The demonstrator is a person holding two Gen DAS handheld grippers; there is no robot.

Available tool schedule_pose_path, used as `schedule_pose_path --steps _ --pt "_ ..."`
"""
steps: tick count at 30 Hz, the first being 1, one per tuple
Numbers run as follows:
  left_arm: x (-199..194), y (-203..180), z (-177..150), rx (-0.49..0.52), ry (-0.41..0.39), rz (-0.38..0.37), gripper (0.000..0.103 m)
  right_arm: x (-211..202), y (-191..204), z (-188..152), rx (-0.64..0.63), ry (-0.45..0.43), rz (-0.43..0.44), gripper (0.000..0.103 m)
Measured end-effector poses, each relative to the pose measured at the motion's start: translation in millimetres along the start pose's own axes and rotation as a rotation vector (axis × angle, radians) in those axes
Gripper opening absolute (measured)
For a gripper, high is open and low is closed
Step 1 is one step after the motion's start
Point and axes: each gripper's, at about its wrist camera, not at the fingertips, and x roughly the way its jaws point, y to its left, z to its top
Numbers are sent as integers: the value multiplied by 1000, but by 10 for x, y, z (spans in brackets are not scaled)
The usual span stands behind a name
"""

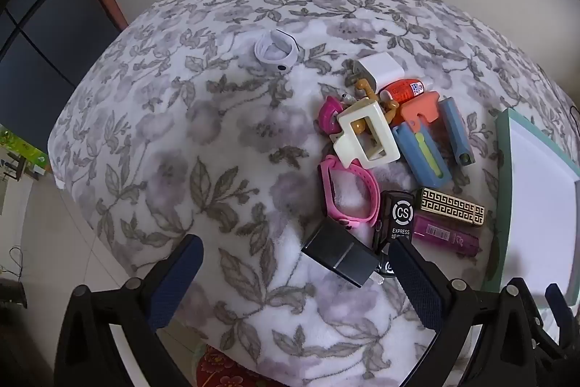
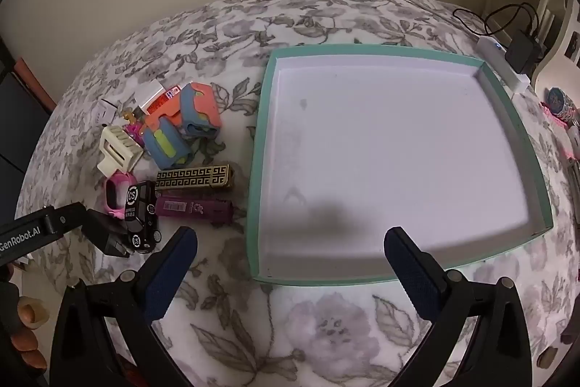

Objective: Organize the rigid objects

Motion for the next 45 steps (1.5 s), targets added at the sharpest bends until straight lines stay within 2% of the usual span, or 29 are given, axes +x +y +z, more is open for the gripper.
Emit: schedule_pose_path --steps 45 --pt "2 -20 -2 34 -8 57 103 -32 -92 8 52 8 -16 103"
